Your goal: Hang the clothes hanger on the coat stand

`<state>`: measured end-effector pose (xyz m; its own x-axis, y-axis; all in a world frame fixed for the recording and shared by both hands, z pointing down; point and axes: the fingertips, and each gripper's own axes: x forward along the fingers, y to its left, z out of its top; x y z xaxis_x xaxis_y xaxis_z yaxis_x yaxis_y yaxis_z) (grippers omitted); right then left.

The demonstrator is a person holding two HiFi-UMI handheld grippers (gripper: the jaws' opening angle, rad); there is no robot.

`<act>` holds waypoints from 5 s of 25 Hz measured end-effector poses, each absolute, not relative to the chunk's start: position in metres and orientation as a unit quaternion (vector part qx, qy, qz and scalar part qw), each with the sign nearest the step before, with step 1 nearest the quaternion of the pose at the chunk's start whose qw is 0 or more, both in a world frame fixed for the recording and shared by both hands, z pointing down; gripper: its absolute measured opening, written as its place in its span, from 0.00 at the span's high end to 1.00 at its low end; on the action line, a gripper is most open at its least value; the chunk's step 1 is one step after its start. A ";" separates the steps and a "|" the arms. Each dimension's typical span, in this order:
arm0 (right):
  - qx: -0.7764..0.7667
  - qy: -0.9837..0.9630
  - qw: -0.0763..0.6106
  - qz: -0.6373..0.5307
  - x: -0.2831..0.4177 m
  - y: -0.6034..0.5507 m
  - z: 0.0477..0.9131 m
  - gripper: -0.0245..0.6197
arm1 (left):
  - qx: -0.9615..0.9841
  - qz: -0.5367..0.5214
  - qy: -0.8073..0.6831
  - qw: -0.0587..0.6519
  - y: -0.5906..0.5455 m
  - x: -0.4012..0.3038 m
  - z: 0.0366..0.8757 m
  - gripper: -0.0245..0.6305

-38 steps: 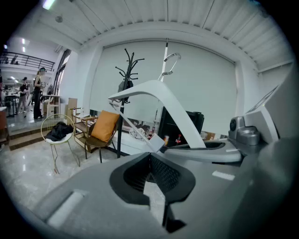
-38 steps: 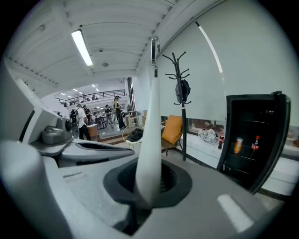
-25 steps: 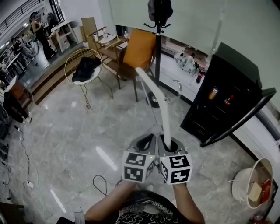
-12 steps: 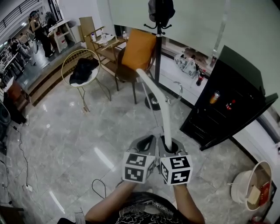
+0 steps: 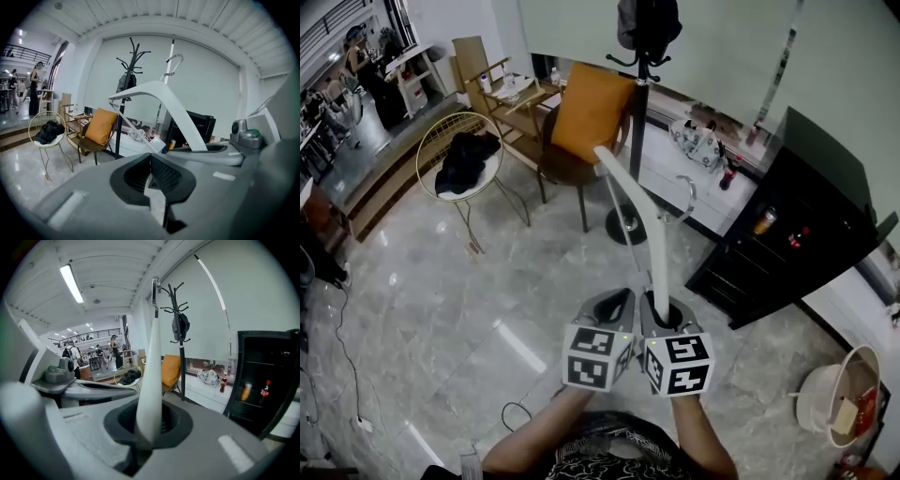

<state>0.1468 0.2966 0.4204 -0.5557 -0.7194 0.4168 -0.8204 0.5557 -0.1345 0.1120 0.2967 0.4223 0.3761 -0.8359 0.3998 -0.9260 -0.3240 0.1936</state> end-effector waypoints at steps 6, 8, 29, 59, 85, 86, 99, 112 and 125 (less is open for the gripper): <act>0.450 -0.862 0.165 0.162 0.106 0.258 0.420 0.93 | 0.812 0.107 -0.536 0.203 0.256 0.072 0.420 0.95; 0.452 -0.861 0.166 0.162 0.092 0.247 0.421 0.93 | 0.813 0.108 -0.535 0.204 0.245 0.058 0.421 0.95; 0.464 -0.856 0.163 0.163 0.038 0.177 0.426 0.93 | 0.816 0.099 -0.531 0.204 0.180 0.000 0.427 0.95; 0.406 -0.884 0.164 0.164 0.098 -0.024 0.435 0.93 | 0.781 0.132 -0.578 0.196 -0.016 0.062 0.433 0.95; 0.420 -0.876 0.178 0.156 0.074 -0.113 0.439 0.93 | 0.789 0.120 -0.567 0.203 -0.109 0.037 0.439 0.95; 0.423 -0.875 0.177 0.155 0.072 -0.119 0.438 0.93 | 0.791 0.119 -0.565 0.202 -0.116 0.035 0.437 0.95; 0.435 -0.869 0.178 0.155 0.034 -0.188 0.441 0.93 | 0.800 0.114 -0.557 0.193 -0.191 -0.004 0.432 0.95; 0.449 -0.859 0.186 0.159 0.005 -0.244 0.442 0.93 | 0.807 0.115 -0.543 0.201 -0.246 -0.034 0.431 0.95; 0.476 -0.840 0.201 0.164 -0.012 -0.293 0.453 0.93 | 0.823 0.113 -0.518 0.204 -0.297 -0.054 0.435 0.95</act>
<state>-0.0120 -0.2930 0.4531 -0.4656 -0.7344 0.4939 -0.8660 0.4930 -0.0835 -0.0536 -0.2971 0.4353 0.4371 -0.8067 0.3977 -0.8991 -0.3799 0.2175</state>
